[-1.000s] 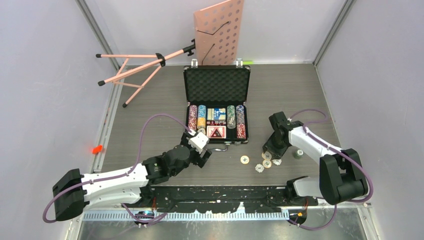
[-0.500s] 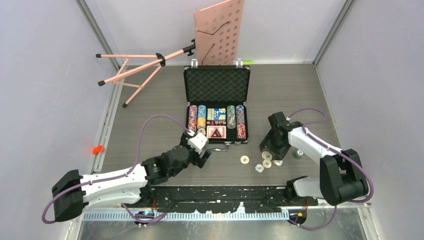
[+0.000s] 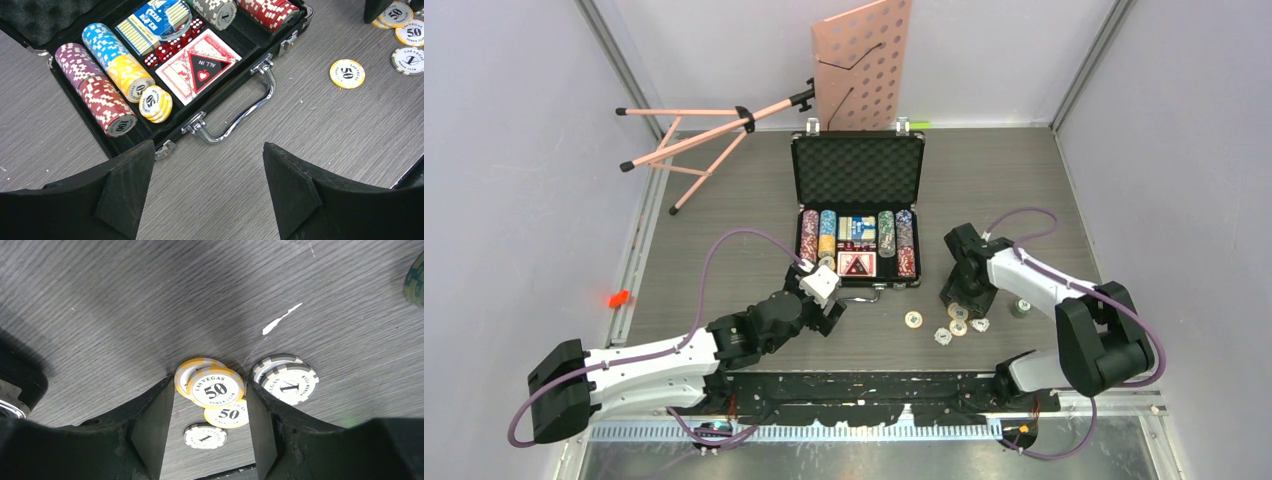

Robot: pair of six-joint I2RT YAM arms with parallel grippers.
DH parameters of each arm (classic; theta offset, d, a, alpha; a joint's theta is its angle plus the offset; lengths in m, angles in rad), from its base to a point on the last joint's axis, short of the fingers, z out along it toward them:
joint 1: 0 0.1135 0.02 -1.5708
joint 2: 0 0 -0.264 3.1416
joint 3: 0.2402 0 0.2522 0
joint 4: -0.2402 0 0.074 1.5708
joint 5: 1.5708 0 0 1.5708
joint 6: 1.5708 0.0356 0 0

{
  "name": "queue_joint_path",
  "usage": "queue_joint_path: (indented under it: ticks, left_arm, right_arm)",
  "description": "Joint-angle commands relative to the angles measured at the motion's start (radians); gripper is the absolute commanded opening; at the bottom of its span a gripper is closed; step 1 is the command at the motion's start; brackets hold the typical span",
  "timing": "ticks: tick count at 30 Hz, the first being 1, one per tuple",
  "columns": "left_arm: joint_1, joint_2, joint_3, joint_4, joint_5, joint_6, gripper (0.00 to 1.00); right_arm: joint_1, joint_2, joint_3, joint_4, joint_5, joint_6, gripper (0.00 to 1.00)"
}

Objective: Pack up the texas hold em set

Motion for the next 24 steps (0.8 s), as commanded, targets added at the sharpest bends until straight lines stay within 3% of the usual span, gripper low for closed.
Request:
queue_joint_path:
  ticks: [1,17,24]
  left_arm:
    - [0.003,-0.002,0.006,0.048,-0.011,0.007,0.82]
    - [0.003,0.008,0.010,0.042,-0.024,0.009,0.82]
    - [0.003,0.007,0.010,0.045,-0.026,0.009,0.82]
  right_arm:
    - [0.035,0.051,0.014,0.031,0.108,0.004,0.60]
    - [0.090,0.118,0.071,0.014,0.143,-0.003,0.42]
    - [0.091,0.059,0.135,-0.064,0.125,-0.015,0.41]
